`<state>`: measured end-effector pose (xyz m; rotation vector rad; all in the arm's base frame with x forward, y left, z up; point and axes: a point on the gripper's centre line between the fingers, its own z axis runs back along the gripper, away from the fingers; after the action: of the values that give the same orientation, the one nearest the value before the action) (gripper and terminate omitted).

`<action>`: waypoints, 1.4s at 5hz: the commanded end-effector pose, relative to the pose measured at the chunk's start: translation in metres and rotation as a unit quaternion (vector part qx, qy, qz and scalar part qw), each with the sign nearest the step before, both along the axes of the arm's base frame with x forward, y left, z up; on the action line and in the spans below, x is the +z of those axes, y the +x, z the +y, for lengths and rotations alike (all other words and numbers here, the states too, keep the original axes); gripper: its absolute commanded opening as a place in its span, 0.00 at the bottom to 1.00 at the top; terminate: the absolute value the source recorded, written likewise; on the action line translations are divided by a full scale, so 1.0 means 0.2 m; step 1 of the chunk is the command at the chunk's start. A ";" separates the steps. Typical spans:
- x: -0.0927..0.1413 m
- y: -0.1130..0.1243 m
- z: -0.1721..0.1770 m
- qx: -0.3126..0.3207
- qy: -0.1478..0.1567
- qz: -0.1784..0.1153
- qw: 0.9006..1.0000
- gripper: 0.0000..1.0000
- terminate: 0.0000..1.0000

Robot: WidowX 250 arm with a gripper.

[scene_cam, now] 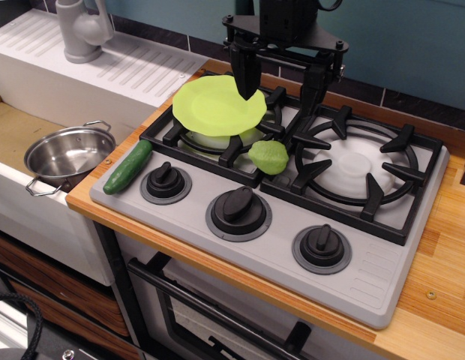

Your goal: Put cauliflower on plate and pickle in pot or pan in sink

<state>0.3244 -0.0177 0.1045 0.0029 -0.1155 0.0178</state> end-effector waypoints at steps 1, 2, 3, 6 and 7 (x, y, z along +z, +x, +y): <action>0.00 0.00 0.00 0.000 0.000 0.000 1.000 1.00 0.00; -0.06 0.03 0.01 -0.003 -0.007 -0.010 1.000 1.00 0.00; -0.13 0.06 0.01 -0.007 -0.013 -0.023 1.000 1.00 0.00; -0.21 0.06 0.08 -0.009 -0.012 -0.034 0.999 1.00 0.00; -0.23 0.01 0.09 -0.002 -0.006 -0.037 0.999 1.00 0.00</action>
<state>0.3178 -0.0013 0.0346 -0.0151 -0.1135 0.0192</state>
